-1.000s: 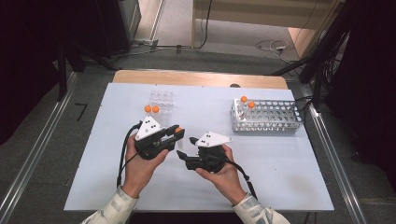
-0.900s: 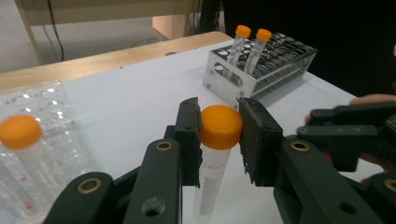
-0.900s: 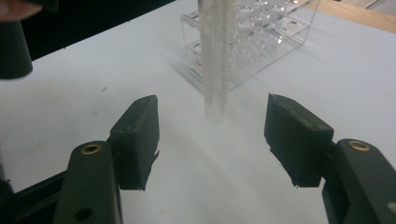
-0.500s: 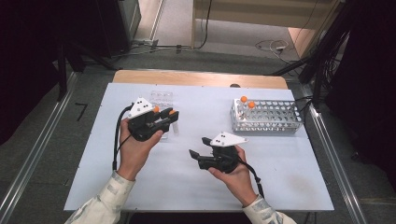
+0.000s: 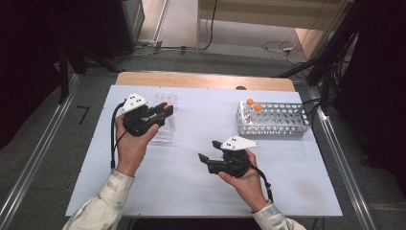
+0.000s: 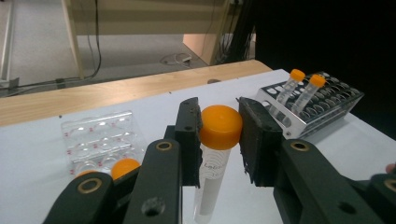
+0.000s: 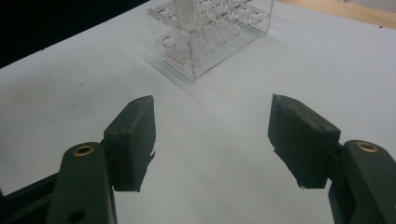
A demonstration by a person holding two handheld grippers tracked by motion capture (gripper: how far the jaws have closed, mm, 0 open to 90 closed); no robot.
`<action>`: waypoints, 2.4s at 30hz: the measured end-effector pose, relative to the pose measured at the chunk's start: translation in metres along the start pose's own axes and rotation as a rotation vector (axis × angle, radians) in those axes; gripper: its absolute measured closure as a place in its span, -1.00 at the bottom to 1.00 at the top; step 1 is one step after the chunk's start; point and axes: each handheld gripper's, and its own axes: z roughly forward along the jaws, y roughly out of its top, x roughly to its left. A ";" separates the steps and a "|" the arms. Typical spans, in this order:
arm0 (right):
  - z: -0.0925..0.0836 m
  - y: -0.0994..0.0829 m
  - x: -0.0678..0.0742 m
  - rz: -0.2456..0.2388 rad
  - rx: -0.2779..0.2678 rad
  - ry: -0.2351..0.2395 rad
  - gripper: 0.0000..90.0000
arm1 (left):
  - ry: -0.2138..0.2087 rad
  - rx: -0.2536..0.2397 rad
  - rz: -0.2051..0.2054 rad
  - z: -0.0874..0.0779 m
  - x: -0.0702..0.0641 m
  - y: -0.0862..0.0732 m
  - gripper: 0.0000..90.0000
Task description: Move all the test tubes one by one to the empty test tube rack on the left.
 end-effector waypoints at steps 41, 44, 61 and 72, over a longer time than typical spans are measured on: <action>-0.001 -0.001 -0.002 0.003 0.006 0.001 -0.32 | 0.104 0.049 0.064 0.016 0.009 -0.024 0.56; -0.001 -0.002 -0.001 0.004 0.008 0.001 -0.32 | 0.103 0.054 0.065 0.016 0.009 -0.026 0.56; -0.001 -0.002 -0.001 0.006 0.009 0.003 -0.32 | 0.097 0.041 0.057 0.012 0.006 -0.025 0.31; -0.006 -0.001 -0.008 0.013 -0.005 -0.027 -0.32 | 0.094 0.035 0.039 -0.002 -0.003 -0.026 -0.11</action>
